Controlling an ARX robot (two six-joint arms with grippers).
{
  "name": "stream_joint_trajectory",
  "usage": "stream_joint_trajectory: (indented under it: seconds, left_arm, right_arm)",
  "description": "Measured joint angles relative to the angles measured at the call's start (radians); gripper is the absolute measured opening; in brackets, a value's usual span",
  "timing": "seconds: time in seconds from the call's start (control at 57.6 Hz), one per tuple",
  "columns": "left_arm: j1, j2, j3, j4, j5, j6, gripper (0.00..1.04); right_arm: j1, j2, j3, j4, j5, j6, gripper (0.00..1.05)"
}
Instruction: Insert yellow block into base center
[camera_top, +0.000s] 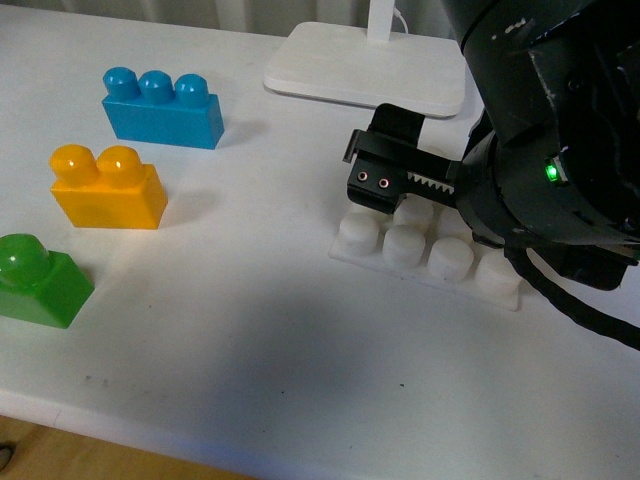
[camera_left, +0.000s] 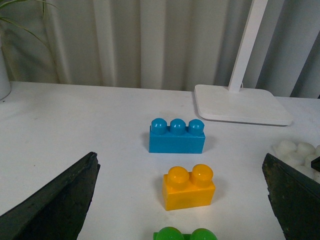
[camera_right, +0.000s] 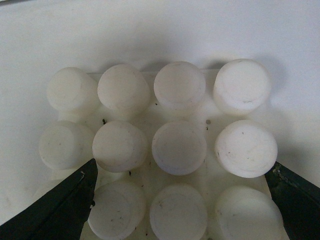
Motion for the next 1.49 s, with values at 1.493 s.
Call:
stream_joint_trajectory:
  seconds: [1.493]
  left_arm:
    - [0.0, 0.0, 0.0, 0.0, 0.0, 0.0, 0.98]
  right_arm:
    - [-0.575, -0.972, -0.425, 0.098, -0.41, -0.396, 0.96]
